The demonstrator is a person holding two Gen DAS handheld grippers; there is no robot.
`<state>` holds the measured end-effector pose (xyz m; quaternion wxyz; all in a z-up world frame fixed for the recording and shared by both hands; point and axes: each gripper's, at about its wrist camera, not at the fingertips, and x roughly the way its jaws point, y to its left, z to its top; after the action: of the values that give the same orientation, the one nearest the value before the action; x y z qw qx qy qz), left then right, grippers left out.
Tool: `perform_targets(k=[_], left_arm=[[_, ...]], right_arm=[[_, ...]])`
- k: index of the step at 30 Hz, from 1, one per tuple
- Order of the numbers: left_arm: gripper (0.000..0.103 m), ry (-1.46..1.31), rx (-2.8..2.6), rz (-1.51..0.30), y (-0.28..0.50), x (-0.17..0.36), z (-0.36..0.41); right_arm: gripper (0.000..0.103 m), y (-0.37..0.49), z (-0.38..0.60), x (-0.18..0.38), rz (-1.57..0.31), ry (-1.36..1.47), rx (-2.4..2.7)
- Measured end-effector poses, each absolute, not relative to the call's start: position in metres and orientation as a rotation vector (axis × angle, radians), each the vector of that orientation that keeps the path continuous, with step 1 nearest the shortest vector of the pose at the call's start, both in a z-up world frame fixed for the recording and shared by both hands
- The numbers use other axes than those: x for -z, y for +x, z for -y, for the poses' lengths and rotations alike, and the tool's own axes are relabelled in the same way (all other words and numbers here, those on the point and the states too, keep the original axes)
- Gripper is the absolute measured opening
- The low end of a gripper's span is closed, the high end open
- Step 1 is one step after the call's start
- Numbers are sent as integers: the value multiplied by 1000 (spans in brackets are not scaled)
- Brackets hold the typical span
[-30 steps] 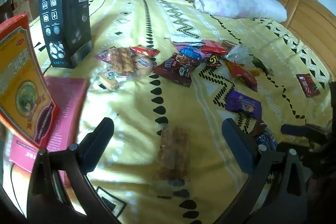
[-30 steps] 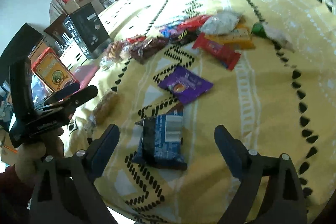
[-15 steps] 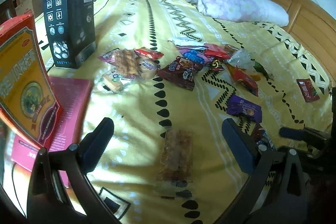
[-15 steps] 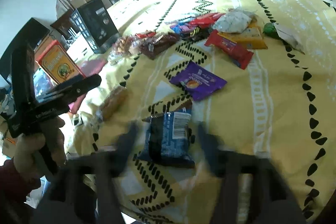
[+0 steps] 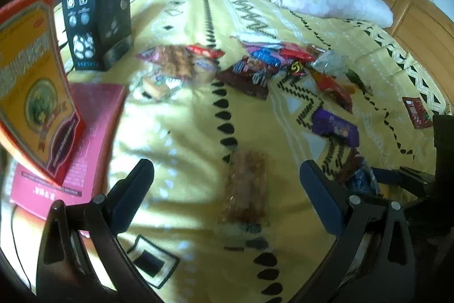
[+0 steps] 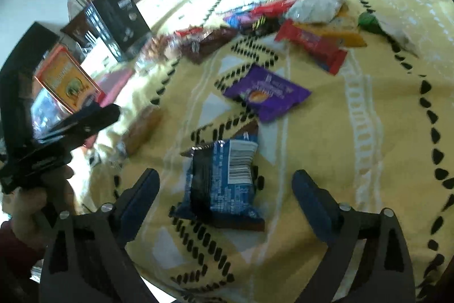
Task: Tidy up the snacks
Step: 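Carry both packets over the clear basin with both tools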
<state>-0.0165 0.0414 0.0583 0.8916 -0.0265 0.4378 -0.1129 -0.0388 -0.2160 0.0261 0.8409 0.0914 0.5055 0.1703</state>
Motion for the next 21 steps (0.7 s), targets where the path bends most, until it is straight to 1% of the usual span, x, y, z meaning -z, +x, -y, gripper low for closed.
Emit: perform_targets(k=[1, 2, 3, 5, 12, 13, 14, 15, 16, 17, 21], left_arm=[[103, -58, 232, -916, -17, -56, -42], [103, -62, 232, -923, -17, -54, -42], [103, -65, 234, -927, -18, -53, -42], [103, -63, 240, -933, -17, -52, -39], [102, -22, 268, -965, -11, -37, -24], [97, -17, 270, -973, -10, -33, -22], [84, -11, 277, -978, -10, -30, -21], [74, -5, 278, -987, -10, -28, -20], [50, -1, 276, -1004, -9, -25, -20], [37, 1, 273, -1014, -10, -24, -20], [35, -25, 278, -961, -15, -46, -27]], right_arm=[[84, -38, 215, -24, -1068, 179, -347], [72, -38, 216, -24, -1063, 162, -332], [69, -37, 217, -25, -1062, 158, -329], [49, -37, 222, -27, -1054, 170, -327], [47, -43, 228, -41, -1014, 182, -328], [47, -44, 229, -43, -1011, 182, -328], [47, -44, 230, -45, -1010, 181, -327], [48, -44, 230, -46, -1006, 182, -324], [48, -44, 232, -49, -1000, 185, -321], [48, -43, 232, -51, -997, 186, -320], [48, -42, 233, -65, -966, 187, -319]])
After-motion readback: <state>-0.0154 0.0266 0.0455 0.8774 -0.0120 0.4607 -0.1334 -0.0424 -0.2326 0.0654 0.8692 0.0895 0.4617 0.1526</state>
